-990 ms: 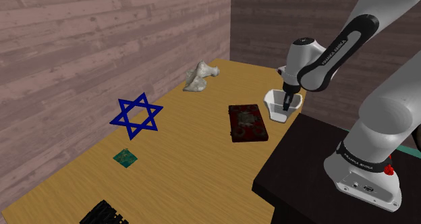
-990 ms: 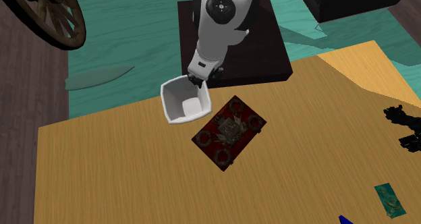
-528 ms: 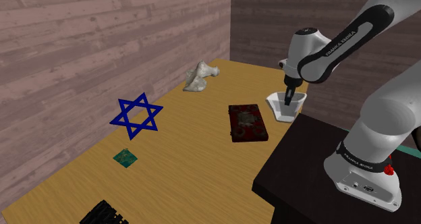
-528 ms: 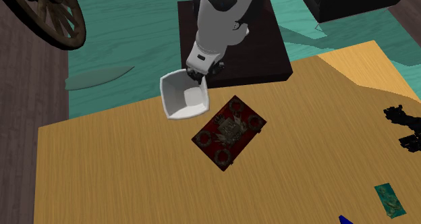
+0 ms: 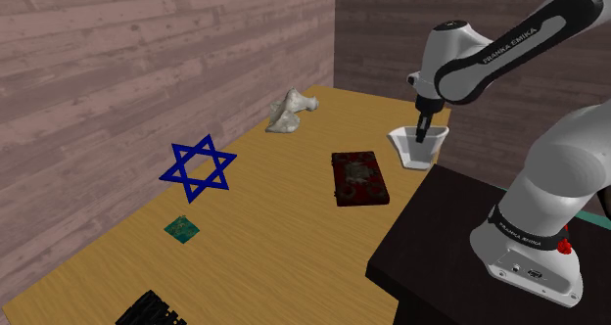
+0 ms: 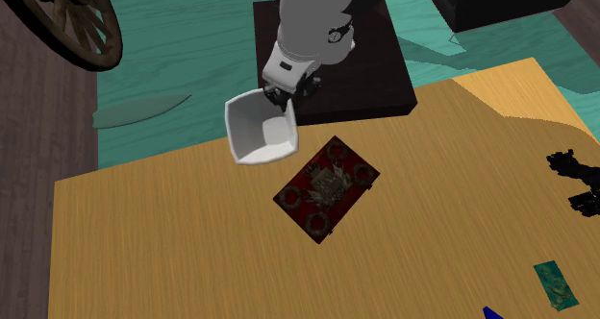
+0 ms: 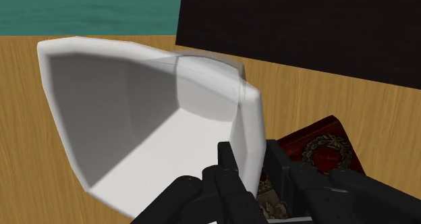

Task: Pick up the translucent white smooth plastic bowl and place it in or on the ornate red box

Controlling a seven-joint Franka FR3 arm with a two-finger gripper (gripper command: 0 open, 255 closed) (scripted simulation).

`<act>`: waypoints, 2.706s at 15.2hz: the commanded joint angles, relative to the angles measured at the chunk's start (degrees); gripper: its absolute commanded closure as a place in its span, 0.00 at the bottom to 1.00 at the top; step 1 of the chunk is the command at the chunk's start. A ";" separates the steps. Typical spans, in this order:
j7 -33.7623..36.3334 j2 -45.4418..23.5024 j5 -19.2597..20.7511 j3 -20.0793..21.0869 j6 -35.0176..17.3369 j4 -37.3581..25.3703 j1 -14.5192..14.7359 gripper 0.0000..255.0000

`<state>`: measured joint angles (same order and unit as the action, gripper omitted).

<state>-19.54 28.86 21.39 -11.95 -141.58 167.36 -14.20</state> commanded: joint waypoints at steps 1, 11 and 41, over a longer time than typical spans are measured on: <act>-0.46 1.97 -0.63 0.14 2.52 -0.59 0.32 1.00; 7.64 0.72 -8.01 8.17 11.26 -9.08 8.24 1.00; 22.08 -19.80 -9.00 17.28 0.67 -17.12 12.99 1.00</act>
<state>2.20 9.86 12.02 5.34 -139.94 149.88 -1.06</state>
